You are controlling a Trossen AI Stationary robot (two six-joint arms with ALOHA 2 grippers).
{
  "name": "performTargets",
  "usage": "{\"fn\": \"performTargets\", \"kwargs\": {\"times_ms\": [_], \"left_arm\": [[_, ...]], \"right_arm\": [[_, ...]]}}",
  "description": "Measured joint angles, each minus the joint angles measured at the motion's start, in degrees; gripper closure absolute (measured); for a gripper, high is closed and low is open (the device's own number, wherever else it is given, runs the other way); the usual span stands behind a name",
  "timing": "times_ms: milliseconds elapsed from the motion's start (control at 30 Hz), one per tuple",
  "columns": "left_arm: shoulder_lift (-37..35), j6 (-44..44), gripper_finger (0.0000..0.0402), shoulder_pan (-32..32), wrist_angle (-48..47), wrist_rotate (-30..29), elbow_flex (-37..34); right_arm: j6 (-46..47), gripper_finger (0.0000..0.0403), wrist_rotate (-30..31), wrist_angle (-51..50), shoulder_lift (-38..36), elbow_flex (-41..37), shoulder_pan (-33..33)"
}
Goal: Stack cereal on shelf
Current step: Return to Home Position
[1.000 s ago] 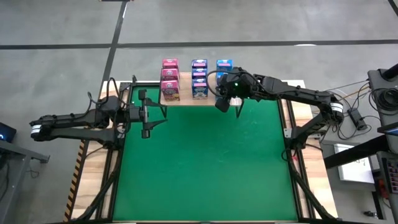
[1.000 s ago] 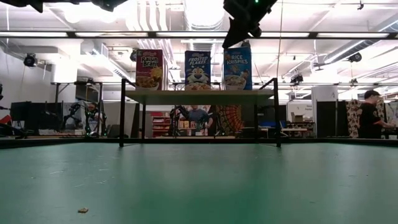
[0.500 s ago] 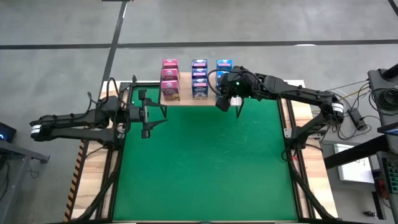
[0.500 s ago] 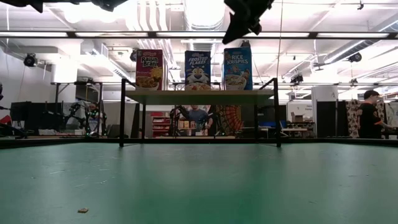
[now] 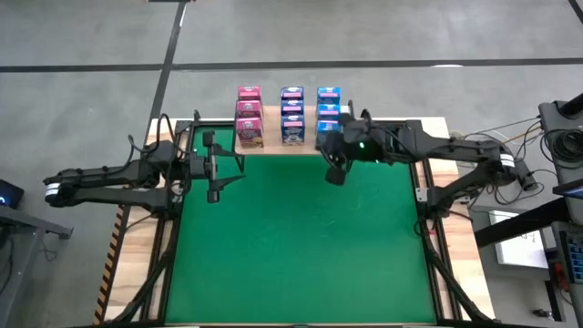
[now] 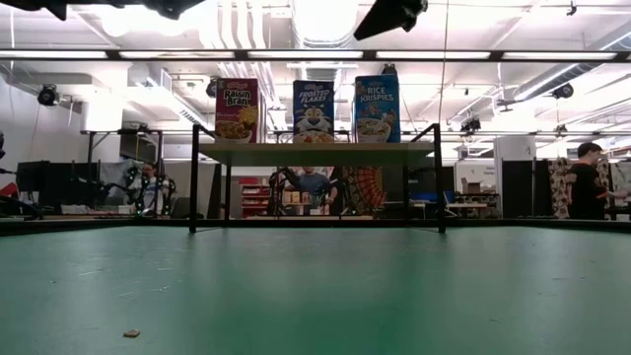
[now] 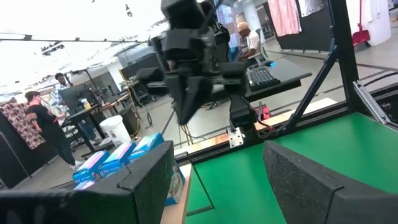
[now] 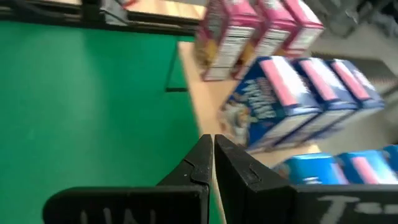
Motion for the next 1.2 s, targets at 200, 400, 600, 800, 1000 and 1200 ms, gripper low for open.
{"fn": "performTargets", "kwargs": {"times_ms": [200,400,600,800,1000,1200], "left_arm": [[-1.22,-0.50,0.0171,0.00,-1.44,-0.04,0.00],[-1.12,-1.59,0.0171,0.00,-1.50,-0.08,0.00],[0.03,-2.49,0.0171,0.00,-1.53,-0.08,0.00],[3.84,-3.45,0.0171,0.00,0.01,-0.10,0.00],[5.03,-3.84,0.0171,0.00,-1.96,-0.15,0.00],[1.97,-3.84,0.0171,0.00,-9.14,-0.14,-0.29]], "right_arm": [[-2.35,0.0394,-1.41,13.84,-7.62,-15.35,2.60],[-4.29,0.0394,-2.62,28.79,-14.96,-29.67,2.55],[-5.48,0.0394,-2.62,37.97,-19.41,-38.26,2.55],[-6.17,0.0394,-2.78,38.90,-20.14,-41.06,2.55],[-8.45,0.0394,-5.71,41.11,-19.62,-43.93,2.53],[-12.05,0.0394,-9.25,46.31,-22.34,-47.97,1.32]]}}
